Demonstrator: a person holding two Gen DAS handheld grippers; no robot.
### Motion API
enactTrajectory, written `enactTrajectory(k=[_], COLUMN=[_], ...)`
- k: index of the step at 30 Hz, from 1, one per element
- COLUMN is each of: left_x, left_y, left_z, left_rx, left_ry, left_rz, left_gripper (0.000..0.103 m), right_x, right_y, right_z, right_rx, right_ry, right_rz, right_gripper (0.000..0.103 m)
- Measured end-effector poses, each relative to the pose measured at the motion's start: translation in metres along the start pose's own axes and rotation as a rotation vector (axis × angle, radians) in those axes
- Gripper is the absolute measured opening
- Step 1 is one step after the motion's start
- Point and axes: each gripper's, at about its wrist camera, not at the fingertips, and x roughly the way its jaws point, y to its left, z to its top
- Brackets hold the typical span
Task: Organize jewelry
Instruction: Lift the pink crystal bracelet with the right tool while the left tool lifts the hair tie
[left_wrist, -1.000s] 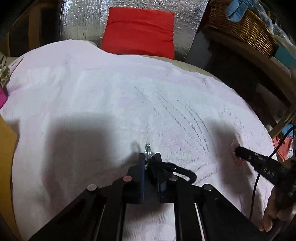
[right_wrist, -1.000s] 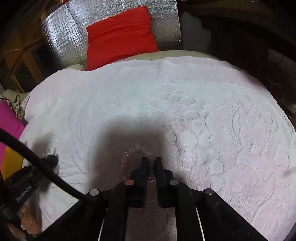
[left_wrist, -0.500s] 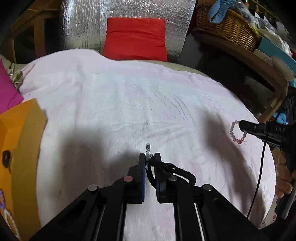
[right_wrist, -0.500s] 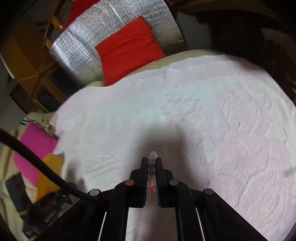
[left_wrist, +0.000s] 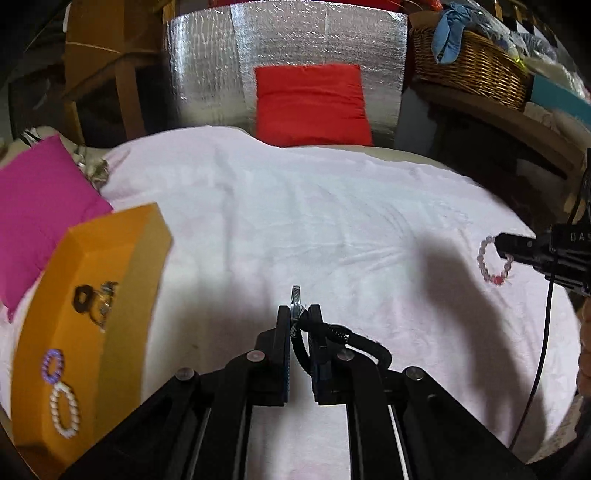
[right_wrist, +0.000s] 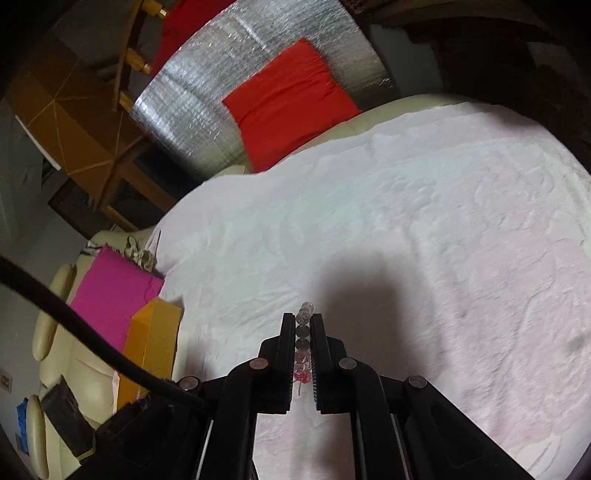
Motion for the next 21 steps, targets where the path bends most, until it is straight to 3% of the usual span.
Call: enactTrajectory(k=[9, 21], left_x=[0.006, 0.012], left_y=[0.004, 0.000], left_z=[0.005, 0.004], left_rx=[0.036, 0.053], left_ry=[-0.008, 0.005], left_rz=[0.056, 0.081], left_gripper=[0.010, 0.010], right_x=[0.037, 0.044], right_y=[0.027, 0.025], right_z=[-0.019, -0.025], right_rx=[-0.062, -0.083], right_ry=[0.087, 0.106], right_rz=[-0.025, -0.044], right_gripper=[0.008, 0.008])
